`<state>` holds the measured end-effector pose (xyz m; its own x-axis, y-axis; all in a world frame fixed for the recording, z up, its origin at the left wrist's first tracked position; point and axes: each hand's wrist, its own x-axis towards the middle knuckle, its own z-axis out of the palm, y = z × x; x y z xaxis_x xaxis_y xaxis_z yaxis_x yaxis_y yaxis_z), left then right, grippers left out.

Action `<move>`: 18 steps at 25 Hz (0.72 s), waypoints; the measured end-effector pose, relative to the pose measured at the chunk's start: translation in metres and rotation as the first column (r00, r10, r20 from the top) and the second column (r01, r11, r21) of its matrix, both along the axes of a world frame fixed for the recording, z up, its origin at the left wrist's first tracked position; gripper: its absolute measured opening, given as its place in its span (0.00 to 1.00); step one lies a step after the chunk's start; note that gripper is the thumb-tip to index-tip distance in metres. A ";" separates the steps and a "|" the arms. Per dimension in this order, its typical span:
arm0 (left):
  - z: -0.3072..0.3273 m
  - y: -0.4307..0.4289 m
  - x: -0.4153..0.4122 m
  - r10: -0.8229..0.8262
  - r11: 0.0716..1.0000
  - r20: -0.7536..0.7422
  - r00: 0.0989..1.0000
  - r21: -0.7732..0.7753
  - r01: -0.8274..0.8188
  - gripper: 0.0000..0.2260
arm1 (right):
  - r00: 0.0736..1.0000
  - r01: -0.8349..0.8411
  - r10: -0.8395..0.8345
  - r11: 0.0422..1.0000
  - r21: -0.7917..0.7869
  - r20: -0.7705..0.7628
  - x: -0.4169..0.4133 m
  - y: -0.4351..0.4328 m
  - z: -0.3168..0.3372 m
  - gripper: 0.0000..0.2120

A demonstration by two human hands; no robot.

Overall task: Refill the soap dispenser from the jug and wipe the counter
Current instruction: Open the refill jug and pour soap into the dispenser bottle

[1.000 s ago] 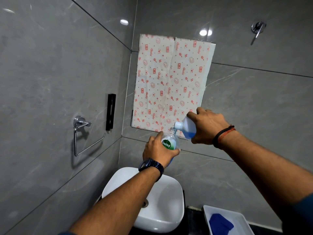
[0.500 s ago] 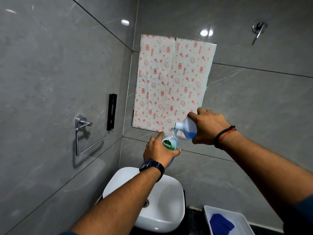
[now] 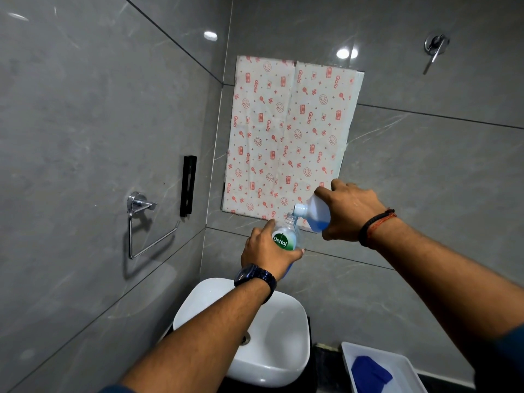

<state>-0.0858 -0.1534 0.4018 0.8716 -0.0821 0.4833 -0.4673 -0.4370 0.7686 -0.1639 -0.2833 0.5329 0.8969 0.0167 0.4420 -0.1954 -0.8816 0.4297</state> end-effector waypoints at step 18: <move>0.000 0.003 0.003 0.006 1.000 -0.009 1.000 0.014 -0.006 0.40 | 1.000 0.004 -0.004 1.000 0.005 0.003 0.001 0.005 0.001 0.37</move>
